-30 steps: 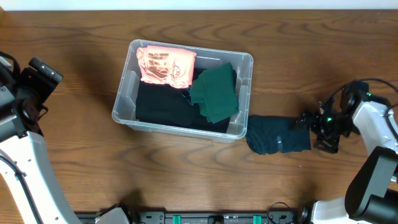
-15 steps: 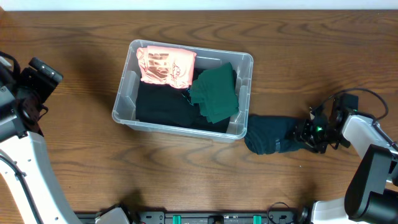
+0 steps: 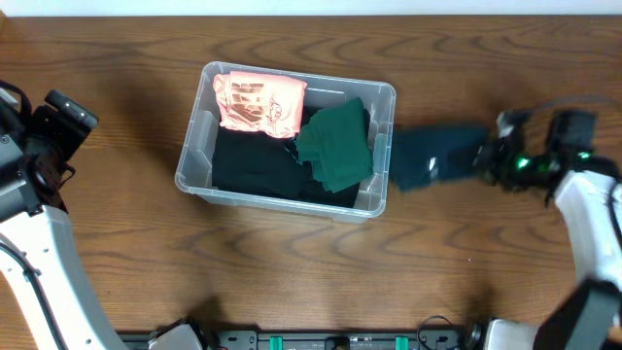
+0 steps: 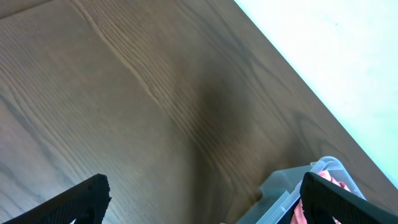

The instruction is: Pack container

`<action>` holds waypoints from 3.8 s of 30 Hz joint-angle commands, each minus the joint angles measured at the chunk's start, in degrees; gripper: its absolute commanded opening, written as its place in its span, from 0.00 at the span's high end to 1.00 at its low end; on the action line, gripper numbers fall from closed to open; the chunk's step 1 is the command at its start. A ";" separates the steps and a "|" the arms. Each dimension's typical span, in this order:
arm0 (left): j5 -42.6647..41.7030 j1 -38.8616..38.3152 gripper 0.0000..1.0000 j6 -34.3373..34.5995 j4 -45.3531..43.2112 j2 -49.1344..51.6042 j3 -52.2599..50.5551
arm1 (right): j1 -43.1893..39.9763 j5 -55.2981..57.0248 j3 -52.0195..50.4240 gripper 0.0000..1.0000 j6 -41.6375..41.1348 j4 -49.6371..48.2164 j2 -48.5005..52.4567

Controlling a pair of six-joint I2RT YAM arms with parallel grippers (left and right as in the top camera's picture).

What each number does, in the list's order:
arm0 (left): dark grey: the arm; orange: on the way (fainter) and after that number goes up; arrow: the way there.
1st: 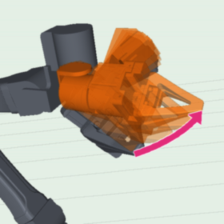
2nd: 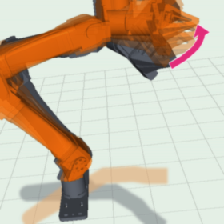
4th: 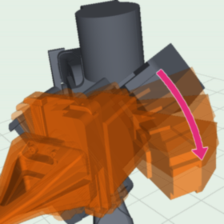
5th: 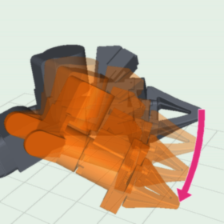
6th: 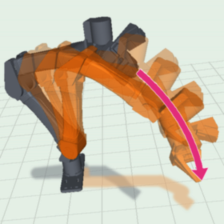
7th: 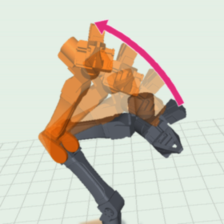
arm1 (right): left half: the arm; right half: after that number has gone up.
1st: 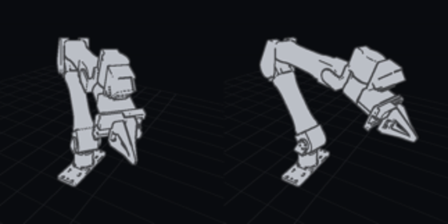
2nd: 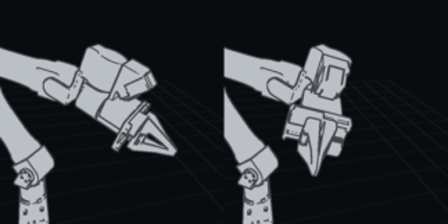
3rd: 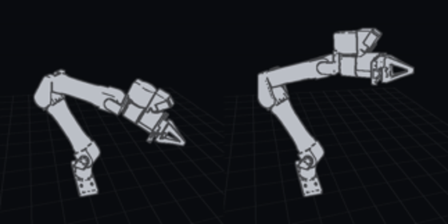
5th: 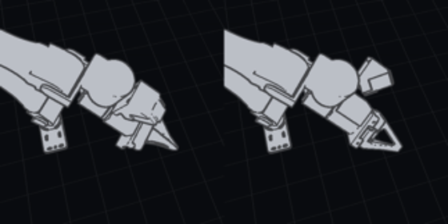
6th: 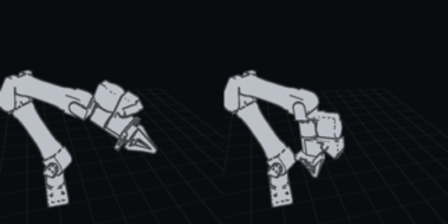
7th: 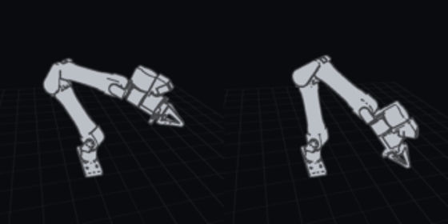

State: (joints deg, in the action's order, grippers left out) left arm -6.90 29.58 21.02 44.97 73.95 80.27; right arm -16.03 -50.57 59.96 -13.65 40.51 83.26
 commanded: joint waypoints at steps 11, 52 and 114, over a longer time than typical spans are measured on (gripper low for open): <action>0.33 0.24 0.02 0.11 0.00 0.11 -0.15 | 16.83 -1.42 10.19 0.99 -26.49 -30.69 -10.49; 0.33 0.24 0.02 0.11 0.00 0.11 -0.15 | 41.07 29.33 10.99 0.27 -5.49 -27.82 -0.66; 0.33 0.24 0.02 0.11 -0.02 0.11 -0.15 | 8.68 38.51 -30.32 0.01 13.22 -12.02 -67.25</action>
State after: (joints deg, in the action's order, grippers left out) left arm -6.87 29.58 21.02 44.95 73.95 80.27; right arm -8.58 -11.99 33.34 -0.97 28.91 20.56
